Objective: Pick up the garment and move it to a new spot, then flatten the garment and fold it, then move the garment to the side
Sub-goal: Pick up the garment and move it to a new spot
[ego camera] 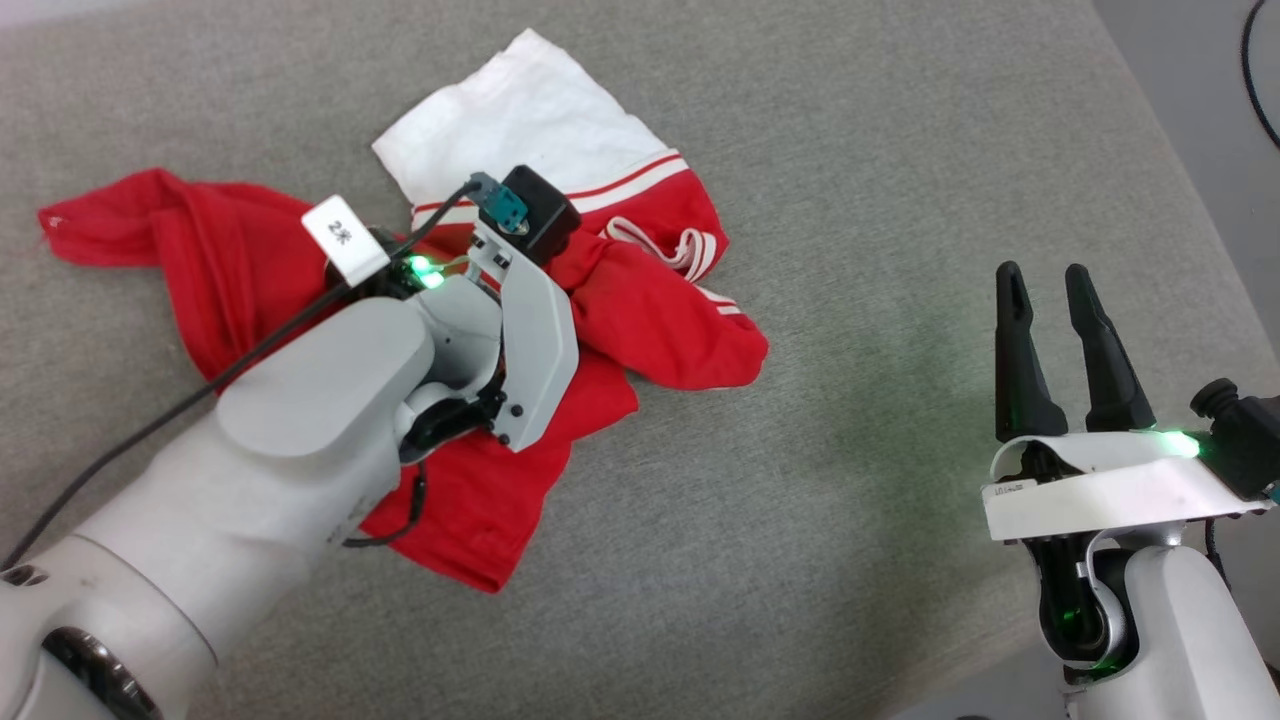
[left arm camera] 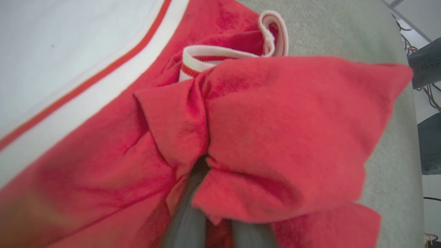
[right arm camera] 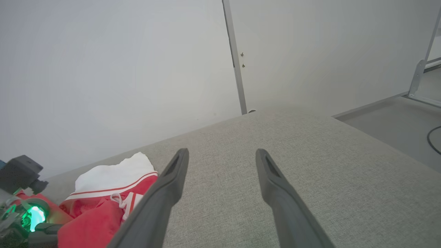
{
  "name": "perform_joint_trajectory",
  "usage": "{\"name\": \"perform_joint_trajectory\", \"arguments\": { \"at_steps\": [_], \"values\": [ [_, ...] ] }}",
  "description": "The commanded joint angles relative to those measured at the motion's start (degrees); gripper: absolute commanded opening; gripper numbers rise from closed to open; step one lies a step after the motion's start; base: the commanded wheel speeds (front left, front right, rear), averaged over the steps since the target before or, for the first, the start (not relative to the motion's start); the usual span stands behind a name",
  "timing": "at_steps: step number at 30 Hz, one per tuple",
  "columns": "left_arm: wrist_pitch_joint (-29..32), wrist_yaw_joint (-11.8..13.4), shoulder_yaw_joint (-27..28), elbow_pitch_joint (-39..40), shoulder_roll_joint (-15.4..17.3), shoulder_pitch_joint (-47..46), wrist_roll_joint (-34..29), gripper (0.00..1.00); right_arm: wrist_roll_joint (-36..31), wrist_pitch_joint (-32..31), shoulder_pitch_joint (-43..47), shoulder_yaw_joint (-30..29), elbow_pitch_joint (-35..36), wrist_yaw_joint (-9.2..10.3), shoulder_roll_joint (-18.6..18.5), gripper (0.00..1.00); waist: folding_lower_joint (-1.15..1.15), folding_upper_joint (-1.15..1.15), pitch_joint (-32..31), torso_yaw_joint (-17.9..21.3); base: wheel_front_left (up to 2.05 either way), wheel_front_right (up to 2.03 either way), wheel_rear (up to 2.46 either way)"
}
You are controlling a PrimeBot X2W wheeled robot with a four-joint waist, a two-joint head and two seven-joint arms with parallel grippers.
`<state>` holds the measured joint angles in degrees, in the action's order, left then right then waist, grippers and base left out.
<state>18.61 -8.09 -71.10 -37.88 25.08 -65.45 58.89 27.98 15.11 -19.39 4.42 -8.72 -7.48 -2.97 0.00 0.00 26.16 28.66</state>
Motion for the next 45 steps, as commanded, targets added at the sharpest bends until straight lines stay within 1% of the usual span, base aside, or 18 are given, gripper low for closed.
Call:
{"name": "perform_joint_trajectory", "arguments": {
  "at_steps": [1,2,3,4,9,13,16,20,24,26,29,30,33,37,41,43,45],
  "values": [
    [1.3,1.2,-2.6,-3.3,1.2,4.2,-0.8,0.38,0.0,0.0,-0.8,0.2,0.2,-0.02,0.1,1.0,0.0,0.0,0.2,-0.3,0.0,0.0,0.0],
    [0.4,1.2,-2.8,-3.2,1.1,3.9,-0.3,0.49,-0.3,0.0,-0.7,0.3,0.2,-0.02,0.1,1.0,0.0,0.0,0.0,-0.8,0.0,0.0,0.0],
    [-0.6,1.2,-2.7,-3.1,0.9,3.4,-0.1,0.87,-0.7,0.0,-0.6,0.3,0.1,-0.02,0.1,1.0,0.0,0.0,-0.3,-1.4,0.0,0.0,0.0],
    [-1.5,1.2,-2.7,-3.0,0.9,2.9,0.0,1.0,-1.1,0.0,-0.6,0.3,0.0,-0.02,0.1,1.0,0.0,0.0,-0.6,-2.0,0.0,0.0,0.0],
    [-8.3,1.2,-2.0,-1.2,1.2,0.1,1.9,1.0,-3.6,0.0,-0.4,0.3,-0.8,-0.02,0.1,1.0,0.0,0.0,-3.5,-6.2,0.0,0.0,0.0],
    [-14.0,0.7,-1.0,1.5,-0.1,-1.0,4.8,1.0,-7.6,0.0,0.5,0.0,-1.8,-0.02,0.1,1.0,0.0,0.0,-6.5,-10.8,0.0,0.0,0.0],
    [-18.1,0.7,0.2,3.2,-0.6,0.2,7.5,1.0,-10.5,0.0,1.2,-0.5,-2.7,-0.02,0.0,1.0,0.0,0.0,-8.8,-14.6,0.0,0.0,0.0],
    [-23.9,0.7,1.7,4.0,0.5,4.2,10.3,1.0,-13.7,0.0,2.0,-1.2,-4.0,-0.02,0.0,1.0,0.0,0.0,-11.4,-19.2,0.0,0.0,0.0],
    [-30.4,0.7,3.7,2.8,0.6,10.8,13.2,1.0,-15.9,0.0,3.3,-2.0,-5.4,-0.02,-0.2,1.0,0.0,0.0,-13.8,-23.5,0.0,0.0,0.0],
    [-32.4,0.7,5.3,2.1,0.5,14.5,14.7,1.0,-16.7,0.0,4.2,-2.7,-6.0,-0.02,-0.9,1.0,0.0,0.0,-14.8,-25.7,0.0,0.0,0.0],
    [-33.7,0.7,8.7,0.6,0.4,19.8,15.5,1.0,-17.1,0.0,5.7,-3.9,-6.8,-0.02,-2.0,1.0,0.0,0.0,-16.0,-28.8,0.0,0.0,0.0],
    [-33.8,0.7,10.4,0.2,0.3,21.6,15.4,1.0,-17.3,0.0,6.3,-4.3,-6.9,-0.02,-2.4,1.0,0.0,0.0,-16.4,-29.7,0.0,0.0,0.0],
    [-33.7,0.7,17.2,-0.3,0.2,27.7,12.1,1.0,-17.6,0.0,8.7,-6.0,-7.2,-0.02,-3.3,1.0,0.0,0.0,-17.7,-31.9,0.0,0.0,0.0],
    [-33.7,1.0,27.9,0.8,0.0,35.6,6.3,1.0,-17.9,0.0,11.4,-7.3,-7.4,-0.02,-4.1,1.0,0.0,0.0,-19.3,-33.2,0.0,0.0,0.0],
    [-33.7,2.8,38.6,4.5,-0.3,43.5,-2.6,1.0,-17.8,0.0,13.2,-8.2,-7.2,-0.02,-4.6,1.0,0.0,0.0,-20.4,-33.1,0.0,0.0,0.0],
    [-33.7,3.8,45.1,7.8,-1.1,47.2,-6.9,1.0,-17.7,0.0,13.5,-8.7,-7.0,-0.02,-4.7,1.0,0.0,0.0,-20.8,-32.7,0.0,0.0,0.0],
    [-33.7,4.8,50.2,11.1,-1.9,51.1,-12.1,1.0,-17.5,0.0,13.9,-9.0,-6.7,-0.02,-4.6,1.0,0.0,0.0,-21.3,-32.2,0.0,0.0,0.0]
  ]
}}
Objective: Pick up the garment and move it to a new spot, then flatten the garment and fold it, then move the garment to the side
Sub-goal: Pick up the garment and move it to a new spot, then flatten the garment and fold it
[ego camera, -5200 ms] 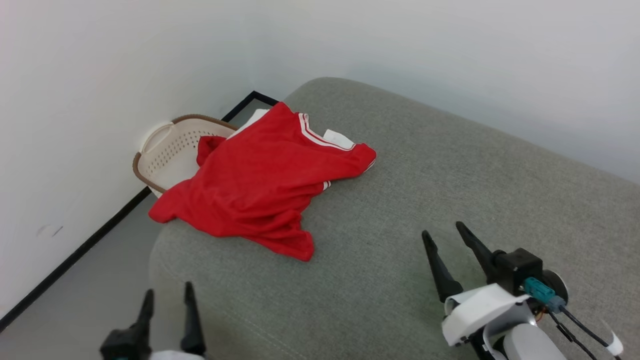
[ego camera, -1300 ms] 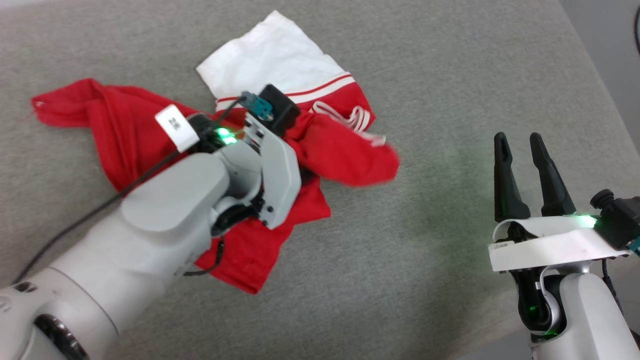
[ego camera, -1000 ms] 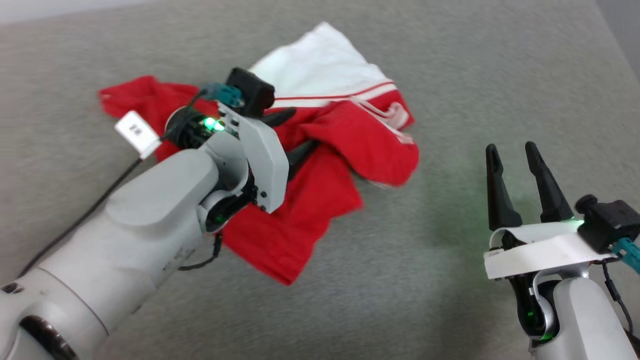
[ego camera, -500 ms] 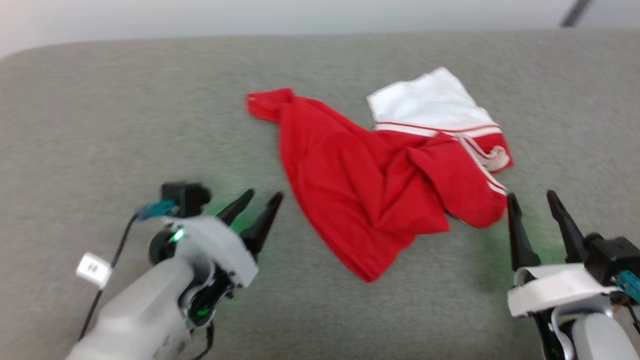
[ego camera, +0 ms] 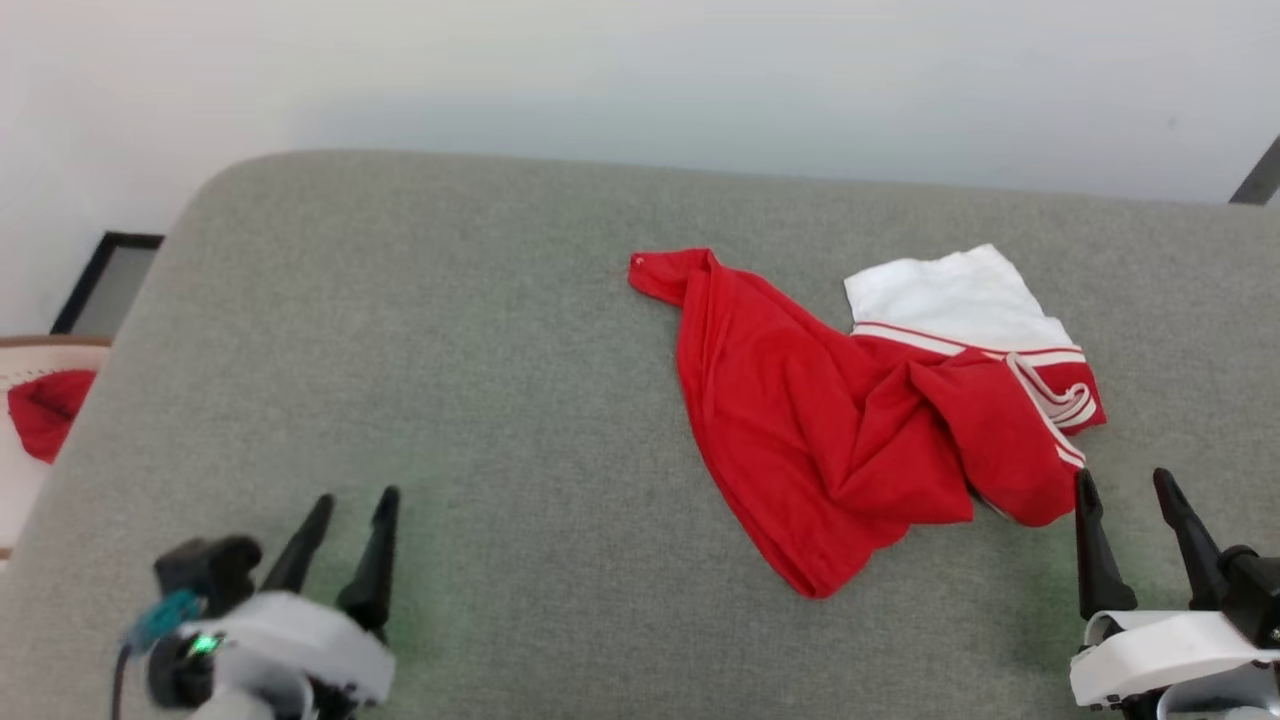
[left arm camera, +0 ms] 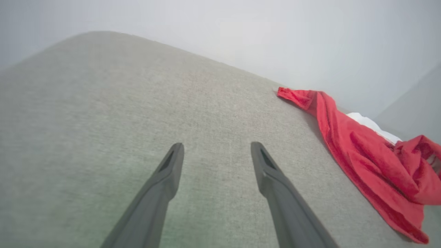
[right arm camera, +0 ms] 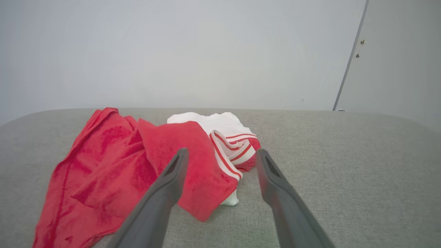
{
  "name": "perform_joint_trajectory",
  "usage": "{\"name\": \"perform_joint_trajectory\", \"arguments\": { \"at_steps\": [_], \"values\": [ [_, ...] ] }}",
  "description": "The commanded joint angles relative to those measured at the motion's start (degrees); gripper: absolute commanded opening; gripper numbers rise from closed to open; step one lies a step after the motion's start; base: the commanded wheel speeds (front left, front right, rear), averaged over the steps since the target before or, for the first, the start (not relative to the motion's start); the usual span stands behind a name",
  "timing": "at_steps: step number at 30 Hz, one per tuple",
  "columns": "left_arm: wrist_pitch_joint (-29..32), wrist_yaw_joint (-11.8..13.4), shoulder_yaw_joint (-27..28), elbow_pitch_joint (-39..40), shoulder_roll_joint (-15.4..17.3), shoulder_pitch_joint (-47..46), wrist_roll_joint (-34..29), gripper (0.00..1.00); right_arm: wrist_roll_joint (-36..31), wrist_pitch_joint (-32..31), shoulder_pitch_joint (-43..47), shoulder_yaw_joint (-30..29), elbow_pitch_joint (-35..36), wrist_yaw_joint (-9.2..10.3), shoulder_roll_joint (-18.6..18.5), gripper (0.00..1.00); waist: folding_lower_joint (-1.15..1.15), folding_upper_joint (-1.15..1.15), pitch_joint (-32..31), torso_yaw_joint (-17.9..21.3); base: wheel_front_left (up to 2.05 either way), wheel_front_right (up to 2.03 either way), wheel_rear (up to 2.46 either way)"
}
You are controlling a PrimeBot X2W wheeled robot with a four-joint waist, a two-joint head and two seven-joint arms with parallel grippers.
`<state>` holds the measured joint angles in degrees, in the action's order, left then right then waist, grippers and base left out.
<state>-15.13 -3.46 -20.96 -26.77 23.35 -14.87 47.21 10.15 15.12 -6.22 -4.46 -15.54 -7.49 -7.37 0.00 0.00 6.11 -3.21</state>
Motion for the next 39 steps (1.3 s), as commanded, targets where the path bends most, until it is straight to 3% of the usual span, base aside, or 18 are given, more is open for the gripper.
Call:
{"name": "perform_joint_trajectory", "arguments": {
  "at_steps": [1,7,11,22,33,37,39],
  "values": [
    [0.0,0.7,2.5,1.7,-0.6,2.5,-3.0,1.0,0.4,0.0,0.9,-0.2,0.2,0.0,-0.1,1.0,0.0,0.0,-1.6,-0.1,0.0,0.0,0.0],
    [0.0,3.0,12.2,11.1,-3.3,10.7,-18.5,1.0,0.8,0.0,1.0,-1.7,1.6,0.0,0.0,1.0,0.0,0.0,-3.0,1.3,0.0,0.0,0.0],
    [0.0,2.2,16.7,15.2,-6.2,14.0,-24.1,1.0,1.3,0.0,1.2,-2.2,2.3,0.0,0.2,1.0,0.0,0.0,-3.8,1.9,0.0,0.0,0.0],
    [0.0,-1.7,22.1,14.6,-12.2,15.4,-30.0,1.0,1.6,0.0,1.0,-0.8,1.6,0.0,0.2,1.0,0.0,0.0,-2.6,2.5,0.0,0.0,0.0],
    [0.0,-3.3,24.8,14.7,-15.7,15.0,-31.4,1.0,1.3,-0.3,-1.0,1.3,1.4,0.0,-1.1,1.0,0.0,0.0,-2.1,2.5,0.0,0.0,0.0],
    [0.0,-3.6,24.9,14.4,-17.2,14.8,-31.2,1.0,2.8,-5.9,-5.4,6.8,-0.2,0.0,-4.8,1.0,0.0,0.0,-1.5,2.1,0.0,0.0,0.0],
    [0.0,-3.8,24.4,14.3,-18.3,14.2,-31.1,1.0,5.8,-12.2,-11.4,11.4,-1.4,0.0,-8.2,1.0,0.0,0.0,-0.4,1.1,0.0,0.0,0.0]
  ]
}}
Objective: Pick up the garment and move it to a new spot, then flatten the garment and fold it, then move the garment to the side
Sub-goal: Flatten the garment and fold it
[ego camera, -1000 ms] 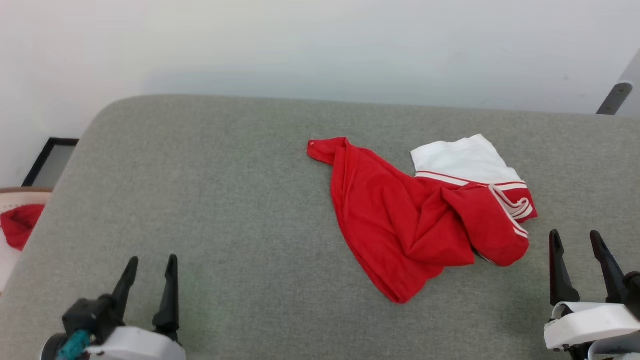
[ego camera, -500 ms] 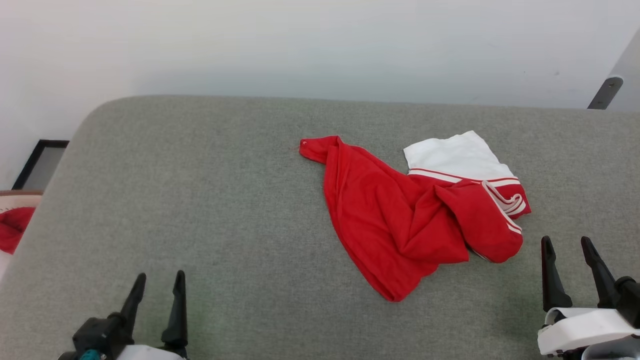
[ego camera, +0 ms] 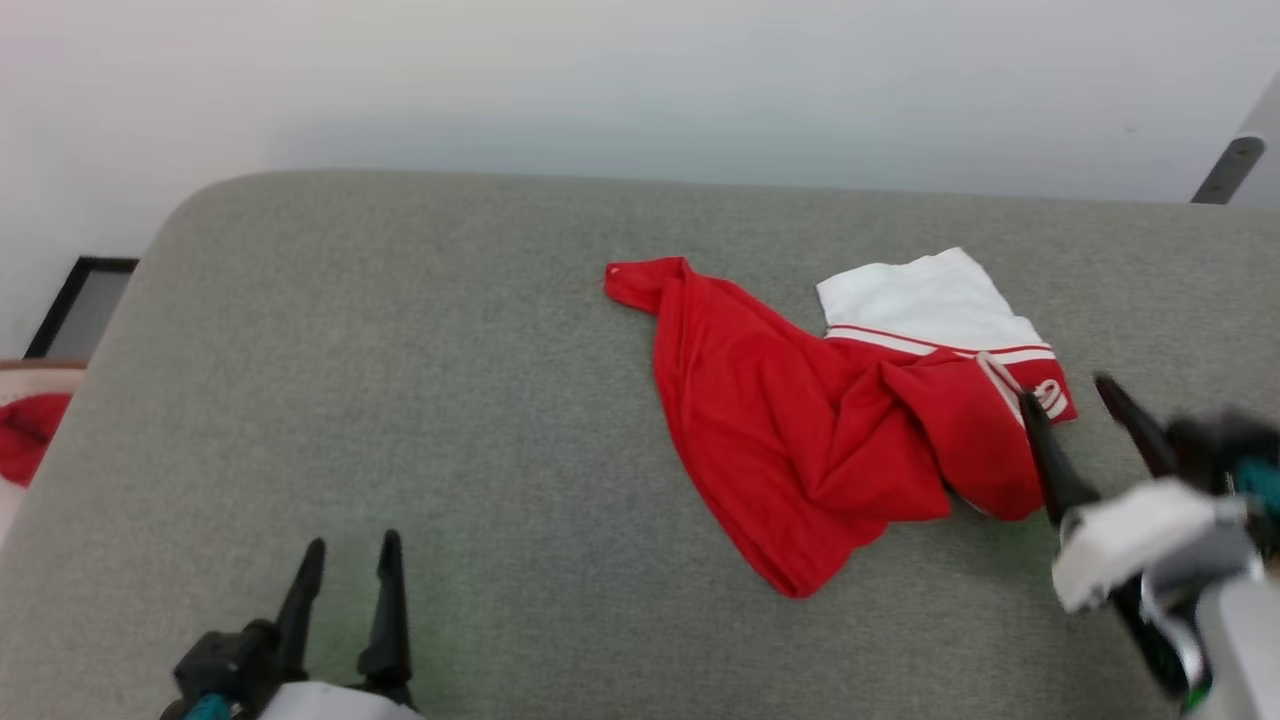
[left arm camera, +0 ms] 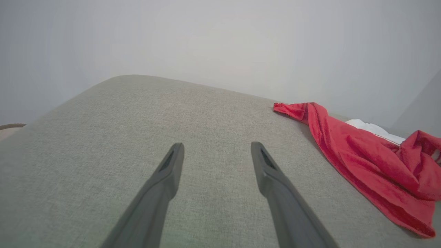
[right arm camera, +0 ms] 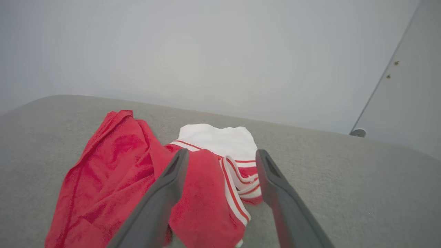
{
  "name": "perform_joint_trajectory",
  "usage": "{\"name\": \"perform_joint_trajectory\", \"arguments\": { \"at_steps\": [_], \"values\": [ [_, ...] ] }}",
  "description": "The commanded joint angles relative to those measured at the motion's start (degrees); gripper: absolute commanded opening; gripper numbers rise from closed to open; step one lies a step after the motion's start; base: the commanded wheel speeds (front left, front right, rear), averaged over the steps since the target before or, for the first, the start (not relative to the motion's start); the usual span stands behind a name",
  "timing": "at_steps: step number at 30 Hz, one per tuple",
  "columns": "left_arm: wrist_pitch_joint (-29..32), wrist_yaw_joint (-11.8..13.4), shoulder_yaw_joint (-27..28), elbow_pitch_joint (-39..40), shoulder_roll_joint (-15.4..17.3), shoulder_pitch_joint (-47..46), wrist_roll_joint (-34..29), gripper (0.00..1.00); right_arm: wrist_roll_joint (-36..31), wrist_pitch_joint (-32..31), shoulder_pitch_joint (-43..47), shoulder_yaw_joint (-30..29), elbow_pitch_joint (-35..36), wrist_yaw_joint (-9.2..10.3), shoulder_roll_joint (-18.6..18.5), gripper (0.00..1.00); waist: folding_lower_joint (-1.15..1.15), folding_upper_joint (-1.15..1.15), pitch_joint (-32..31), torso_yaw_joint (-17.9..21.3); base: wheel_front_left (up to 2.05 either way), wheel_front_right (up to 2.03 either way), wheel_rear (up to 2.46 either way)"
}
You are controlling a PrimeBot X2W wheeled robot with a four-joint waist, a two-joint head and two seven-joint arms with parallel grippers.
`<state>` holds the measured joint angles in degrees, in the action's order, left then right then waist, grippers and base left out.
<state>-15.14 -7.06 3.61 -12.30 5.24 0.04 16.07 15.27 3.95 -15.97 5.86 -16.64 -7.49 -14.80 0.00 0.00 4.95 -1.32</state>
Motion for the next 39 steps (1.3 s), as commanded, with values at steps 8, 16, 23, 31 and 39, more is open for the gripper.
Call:
{"name": "perform_joint_trajectory", "arguments": {
  "at_steps": [8,16,23,31,39],
  "values": [
    [0.0,-0.4,-3.2,-1.7,-1.7,-3.7,0.6,1.0,9.6,-20.6,-17.5,10.0,-7.1,0.02,-10.0,1.0,0.0,0.0,5.9,-5.3,0.0,0.0,0.0],
    [0.0,-0.4,-6.1,-3.2,-2.3,-7.0,2.3,1.0,16.9,-42.0,-31.5,12.2,-19.4,0.01,-16.7,1.0,0.0,0.0,12.3,-10.1,0.0,0.0,0.0],
    [0.0,-0.4,-7.8,-3.4,-2.4,-9.0,4.0,1.0,18.3,-55.9,-36.3,15.4,-24.8,0.02,-19.1,1.0,0.0,0.0,15.2,-12.1,0.0,0.0,0.0],
    [0.0,-0.4,-8.9,-3.9,-2.4,-10.7,5.1,1.0,17.5,-55.3,-36.8,16.9,-26.6,0.02,-19.1,1.0,0.0,0.0,17.3,-12.3,0.0,0.0,0.0],
    [0.0,-0.4,-8.6,-4.3,-2.3,-11.4,5.0,1.0,16.8,-48.0,-38.0,13.8,-28.8,0.05,-19.7,0.0,0.0,0.0,17.4,-10.3,0.0,0.0,0.0]
  ]
}}
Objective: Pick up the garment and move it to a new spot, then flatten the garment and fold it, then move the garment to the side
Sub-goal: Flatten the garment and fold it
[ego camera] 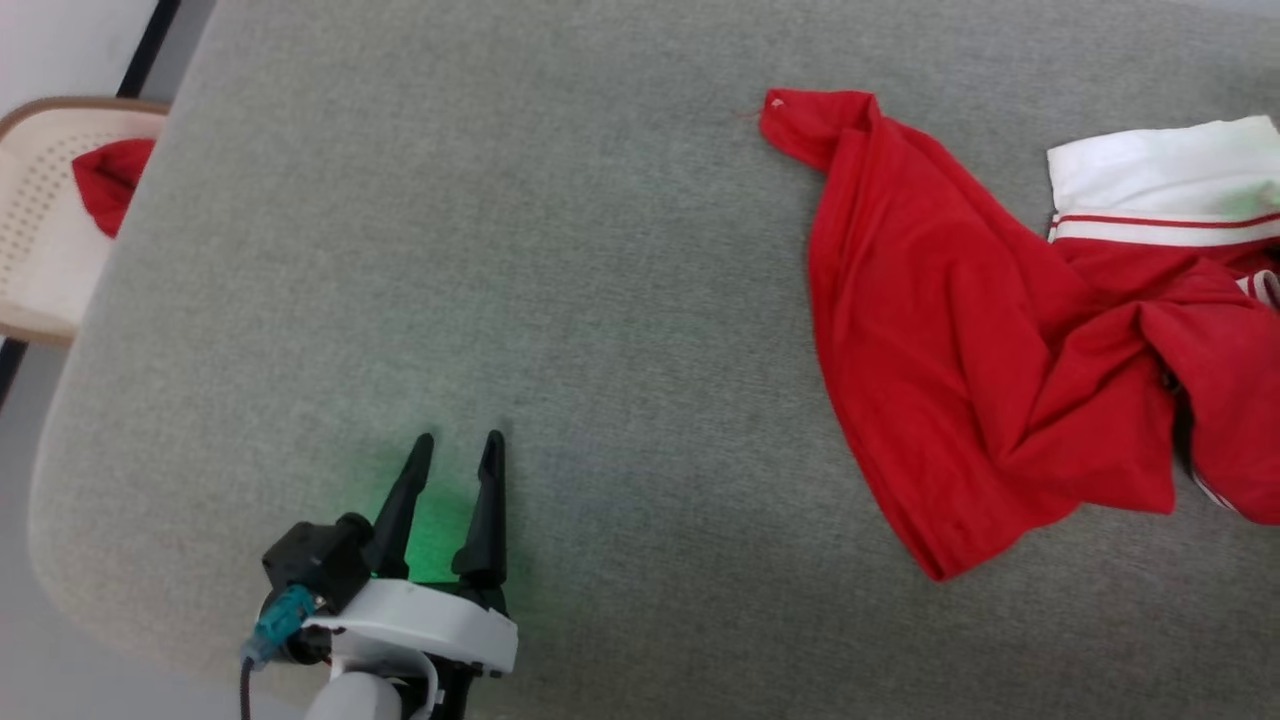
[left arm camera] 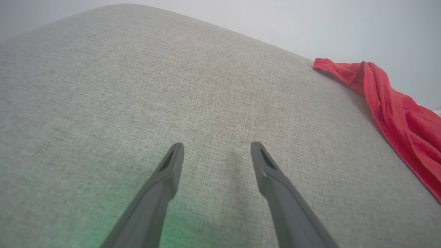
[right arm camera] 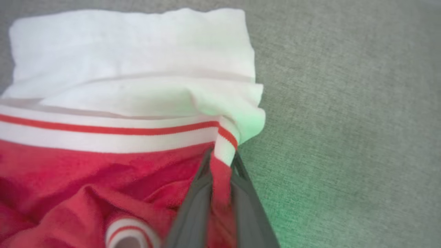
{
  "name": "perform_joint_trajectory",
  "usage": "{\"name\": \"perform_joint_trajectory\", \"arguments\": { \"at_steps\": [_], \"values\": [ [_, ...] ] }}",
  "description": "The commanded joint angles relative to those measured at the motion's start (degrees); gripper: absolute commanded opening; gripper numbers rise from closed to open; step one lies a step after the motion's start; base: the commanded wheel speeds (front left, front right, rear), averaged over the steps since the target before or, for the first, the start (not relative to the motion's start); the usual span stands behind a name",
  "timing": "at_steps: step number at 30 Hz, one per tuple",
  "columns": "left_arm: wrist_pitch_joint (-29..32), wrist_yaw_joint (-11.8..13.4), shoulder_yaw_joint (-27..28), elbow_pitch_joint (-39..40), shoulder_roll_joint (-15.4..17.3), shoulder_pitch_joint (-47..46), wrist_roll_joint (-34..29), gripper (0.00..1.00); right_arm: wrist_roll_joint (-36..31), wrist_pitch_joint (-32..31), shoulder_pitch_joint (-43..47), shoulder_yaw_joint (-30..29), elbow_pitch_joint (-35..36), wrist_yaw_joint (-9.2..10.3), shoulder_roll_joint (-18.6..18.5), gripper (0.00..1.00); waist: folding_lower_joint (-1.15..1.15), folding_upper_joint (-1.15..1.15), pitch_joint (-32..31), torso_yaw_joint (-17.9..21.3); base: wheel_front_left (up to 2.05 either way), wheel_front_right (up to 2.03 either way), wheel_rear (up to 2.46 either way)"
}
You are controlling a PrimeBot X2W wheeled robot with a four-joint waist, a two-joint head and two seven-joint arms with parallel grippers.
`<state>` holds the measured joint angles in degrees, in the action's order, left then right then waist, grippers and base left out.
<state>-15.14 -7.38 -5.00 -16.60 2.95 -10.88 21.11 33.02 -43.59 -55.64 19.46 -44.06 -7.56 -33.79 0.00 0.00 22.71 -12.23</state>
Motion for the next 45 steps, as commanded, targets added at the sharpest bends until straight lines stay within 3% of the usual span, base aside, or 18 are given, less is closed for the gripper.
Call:
{"name": "perform_joint_trajectory", "arguments": {
  "at_steps": [1,13,21,30,31,32,33,36,39,44,45],
  "values": [
    [0.0,-0.1,0.2,0.0,-0.1,-0.4,-0.2,1.0,-1.3,1.1,1.8,-0.7,-1.7,0.16,-1.0,0.0,0.0,0.0,-0.6,1.0,0.0,0.0,0.0],
    [0.0,-0.1,2.6,1.2,0.0,0.6,-2.4,1.0,0.2,16.2,17.1,-15.3,1.2,0.13,-1.4,0.0,0.0,0.0,-2.3,9.1,0.0,0.0,0.0],
    [0.0,-0.1,3.6,1.4,0.2,0.5,-3.4,1.0,-1.2,19.6,33.7,-26.5,11.1,0.13,4.8,0.0,0.0,0.0,-2.3,13.7,0.0,0.0,0.0],
    [0.0,-0.1,3.5,1.3,1.1,-0.3,-3.3,1.0,-6.2,14.9,47.1,-38.4,31.3,0.1,15.1,0.0,0.0,0.0,-2.7,15.7,0.0,0.0,0.0],
    [0.0,-0.1,3.1,1.3,1.2,-0.5,-3.3,1.0,-6.6,15.2,47.3,-39.8,33.3,0.1,16.4,0.33,0.0,0.0,-2.9,15.9,0.0,0.0,0.0],
    [0.0,-0.1,2.6,1.2,1.5,-0.8,-3.1,1.0,-7.3,15.8,47.3,-41.3,35.2,0.1,17.5,0.91,0.0,0.0,-3.1,15.9,0.0,0.0,0.0],
    [0.0,-0.1,1.9,1.3,1.8,-1.2,-2.7,1.0,-8.3,16.6,47.6,-42.4,36.9,0.1,18.2,1.0,0.0,0.0,-3.4,16.0,0.0,0.0,0.0],
    [0.0,-0.1,-1.3,2.0,3.9,-3.4,-0.9,1.0,-10.9,20.4,48.5,-44.5,41.3,0.1,21.0,1.0,0.0,0.0,-4.4,16.1,0.0,0.0,0.0],
    [0.4,-0.1,-6.9,2.0,8.4,-7.2,1.4,1.0,-13.2,25.9,49.7,-43.0,45.2,0.1,21.7,1.0,0.0,0.0,-5.3,17.0,0.0,0.0,0.0],
    [10.5,-0.1,-17.9,3.5,16.7,-17.8,7.4,1.0,-15.9,35.5,49.2,-35.4,50.1,0.09,23.3,1.0,0.0,0.0,-5.9,19.6,0.0,0.0,0.0],
    [10.5,-0.1,-17.9,3.5,16.7,-17.8,7.4,1.0,-15.9,35.5,49.2,-35.4,50.1,0.09,23.3,1.0,0.0,0.0,-5.9,19.6,0.0,0.0,0.0]
  ]
}}
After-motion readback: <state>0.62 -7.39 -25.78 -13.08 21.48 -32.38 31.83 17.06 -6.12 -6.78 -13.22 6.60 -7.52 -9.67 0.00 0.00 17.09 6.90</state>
